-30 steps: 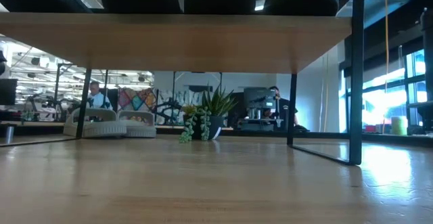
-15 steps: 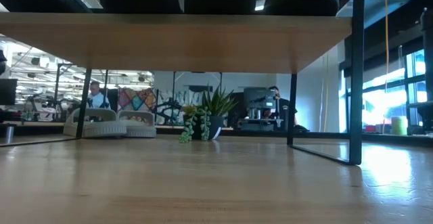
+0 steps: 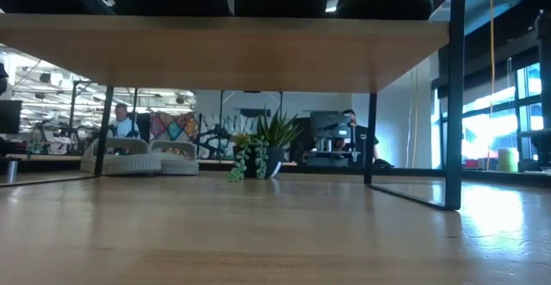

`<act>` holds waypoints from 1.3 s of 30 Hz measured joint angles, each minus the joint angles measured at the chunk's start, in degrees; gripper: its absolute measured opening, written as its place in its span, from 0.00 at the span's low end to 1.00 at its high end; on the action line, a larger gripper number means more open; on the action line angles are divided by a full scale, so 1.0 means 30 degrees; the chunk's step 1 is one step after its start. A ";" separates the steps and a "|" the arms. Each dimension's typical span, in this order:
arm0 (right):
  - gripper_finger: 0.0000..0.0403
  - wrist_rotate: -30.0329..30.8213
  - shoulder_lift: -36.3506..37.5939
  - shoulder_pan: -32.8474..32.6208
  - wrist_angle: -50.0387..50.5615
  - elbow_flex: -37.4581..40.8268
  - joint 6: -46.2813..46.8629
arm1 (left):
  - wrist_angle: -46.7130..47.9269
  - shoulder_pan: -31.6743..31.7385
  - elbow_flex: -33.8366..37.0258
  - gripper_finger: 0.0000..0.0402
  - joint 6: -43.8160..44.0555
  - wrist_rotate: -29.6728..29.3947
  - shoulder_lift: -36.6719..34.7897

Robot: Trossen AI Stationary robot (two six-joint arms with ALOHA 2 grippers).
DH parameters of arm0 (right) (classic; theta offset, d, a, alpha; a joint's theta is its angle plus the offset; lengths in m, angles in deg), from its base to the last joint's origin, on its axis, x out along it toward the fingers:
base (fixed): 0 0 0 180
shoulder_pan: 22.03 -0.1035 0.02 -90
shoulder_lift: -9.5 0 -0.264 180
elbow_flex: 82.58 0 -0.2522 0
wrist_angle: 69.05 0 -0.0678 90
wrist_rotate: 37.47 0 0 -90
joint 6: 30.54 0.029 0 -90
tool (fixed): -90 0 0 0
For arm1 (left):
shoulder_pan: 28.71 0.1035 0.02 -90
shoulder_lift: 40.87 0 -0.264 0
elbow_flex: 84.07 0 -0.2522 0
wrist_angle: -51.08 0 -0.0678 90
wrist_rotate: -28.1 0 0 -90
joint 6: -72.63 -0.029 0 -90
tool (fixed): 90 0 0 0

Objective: Pick and place slides into the shelf
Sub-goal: Adjust the black slides on the shelf

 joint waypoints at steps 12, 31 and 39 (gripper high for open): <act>0.41 0.0000 0.0000 0.0000 0.0006 0.0000 0.0001 | 0.0022 -0.1250 0.0000 0.45 0.1862 0.0061 0.0000; 0.41 0.0000 0.0000 0.0000 0.0013 0.0000 0.0007 | 0.0671 -0.1835 -0.0539 0.45 0.2615 0.0153 -0.0070; 0.41 0.0000 0.0000 0.0007 0.0013 0.0000 -0.0021 | 0.0935 -0.1861 -0.0886 0.45 0.2898 0.0262 -0.1128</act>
